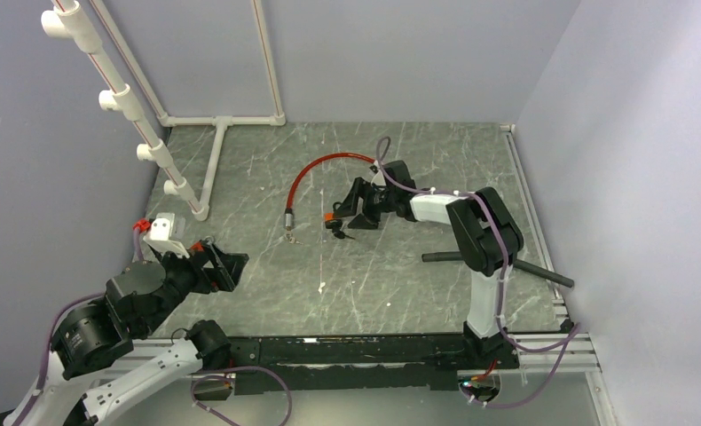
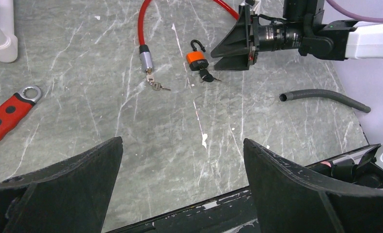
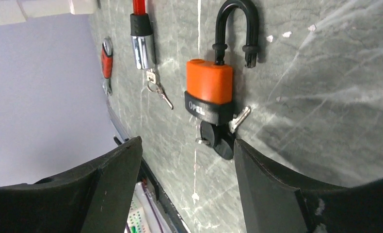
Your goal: Unlock with the key
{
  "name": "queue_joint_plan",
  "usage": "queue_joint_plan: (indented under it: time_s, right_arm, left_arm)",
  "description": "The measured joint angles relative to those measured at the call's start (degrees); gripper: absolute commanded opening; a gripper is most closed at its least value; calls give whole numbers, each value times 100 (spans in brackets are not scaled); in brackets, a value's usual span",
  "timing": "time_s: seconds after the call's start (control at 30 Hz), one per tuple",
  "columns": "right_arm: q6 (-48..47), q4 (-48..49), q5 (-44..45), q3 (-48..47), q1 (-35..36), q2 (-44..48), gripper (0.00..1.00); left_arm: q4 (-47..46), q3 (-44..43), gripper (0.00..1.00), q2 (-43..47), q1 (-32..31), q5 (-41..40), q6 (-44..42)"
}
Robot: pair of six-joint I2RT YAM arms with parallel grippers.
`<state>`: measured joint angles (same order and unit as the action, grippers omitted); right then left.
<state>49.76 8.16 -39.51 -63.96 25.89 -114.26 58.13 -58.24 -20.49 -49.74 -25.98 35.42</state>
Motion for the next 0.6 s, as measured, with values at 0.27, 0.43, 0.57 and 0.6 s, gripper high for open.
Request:
queue_joint_plan:
  time_s: [0.27,0.43,0.57,0.6]
  right_arm:
    - [-627,-732,654,380,-31,1071,68]
    - [-1307,-1187,1384,767,181,2358,99]
    - [-1871,-1329,2852,964,973,3550,100]
    - [-2009,-1270,3294,1080,1263,3895,100]
  left_arm:
    - [0,0,99,-17,0,-4,0]
    - [-2,0,99,-184,0,-42,0]
    - [-74,0,100,-531,0,11,-35]
    - [-94,0,99,-638,0,26,-35]
